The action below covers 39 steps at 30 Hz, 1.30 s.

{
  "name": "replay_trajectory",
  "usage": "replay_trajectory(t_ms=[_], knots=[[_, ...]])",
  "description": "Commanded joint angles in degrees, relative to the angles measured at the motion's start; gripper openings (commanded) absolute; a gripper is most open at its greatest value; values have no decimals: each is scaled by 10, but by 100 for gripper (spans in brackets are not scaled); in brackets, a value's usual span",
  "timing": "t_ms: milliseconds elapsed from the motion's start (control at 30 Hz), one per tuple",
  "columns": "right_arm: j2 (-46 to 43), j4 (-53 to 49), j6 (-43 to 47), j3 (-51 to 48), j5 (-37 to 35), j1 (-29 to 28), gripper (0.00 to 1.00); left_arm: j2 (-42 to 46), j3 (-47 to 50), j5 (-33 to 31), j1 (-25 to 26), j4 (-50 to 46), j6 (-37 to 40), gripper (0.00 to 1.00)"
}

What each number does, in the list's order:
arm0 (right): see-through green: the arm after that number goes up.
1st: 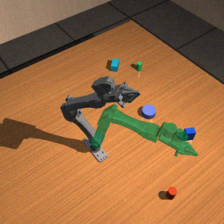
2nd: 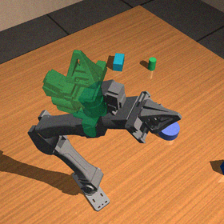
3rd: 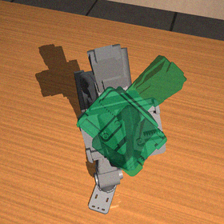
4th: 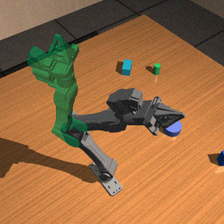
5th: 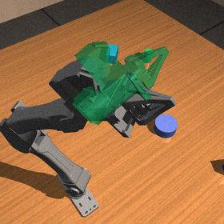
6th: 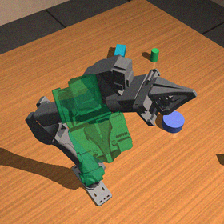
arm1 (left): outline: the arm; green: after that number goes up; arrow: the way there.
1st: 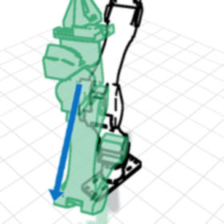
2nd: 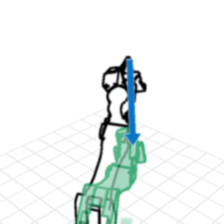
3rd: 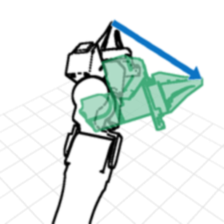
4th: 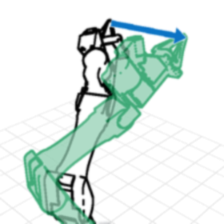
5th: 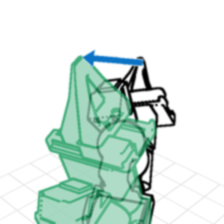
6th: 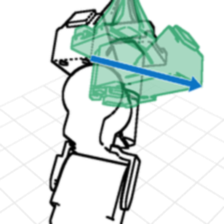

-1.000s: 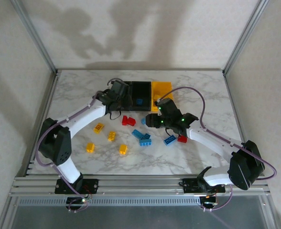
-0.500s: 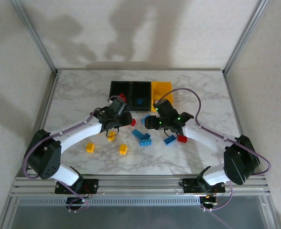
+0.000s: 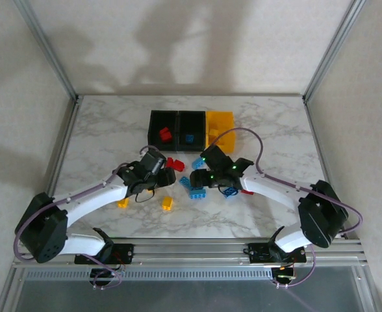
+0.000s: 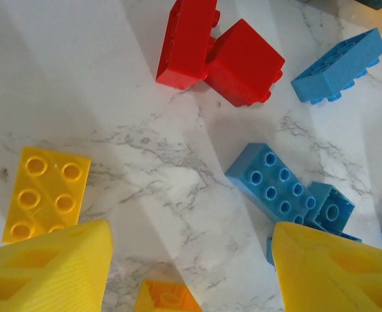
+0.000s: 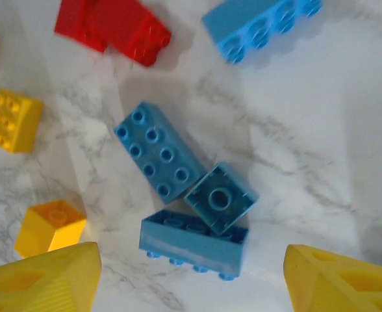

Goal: Sort the legos into containers by color
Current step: Pick up the lego from the bottom-center of the table.

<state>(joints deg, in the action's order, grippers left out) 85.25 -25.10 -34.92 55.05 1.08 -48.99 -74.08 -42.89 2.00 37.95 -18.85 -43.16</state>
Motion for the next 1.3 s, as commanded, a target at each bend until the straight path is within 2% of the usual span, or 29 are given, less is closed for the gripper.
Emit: replay_trajectory(t_ms=[0, 333, 533, 767, 1033, 1267], knots=[[32, -15, -27, 0, -13, -24, 76, 33, 36, 21, -4, 20, -29, 66], [118, -28, -62, 31, -49, -58, 78, 70, 73, 12, -9, 27, -47, 66], [134, -27, -69, 40, -69, -58, 71, 64, 79, 13, -9, 35, -51, 66], [121, -46, -66, 44, -87, -58, 59, 53, 80, 16, -9, 44, -54, 65], [59, -87, -44, 61, -114, -53, 60, 39, 73, 13, -9, 56, -58, 65], [67, -109, 27, 138, -139, 1, 60, 45, 70, 12, -9, 69, -71, 65]])
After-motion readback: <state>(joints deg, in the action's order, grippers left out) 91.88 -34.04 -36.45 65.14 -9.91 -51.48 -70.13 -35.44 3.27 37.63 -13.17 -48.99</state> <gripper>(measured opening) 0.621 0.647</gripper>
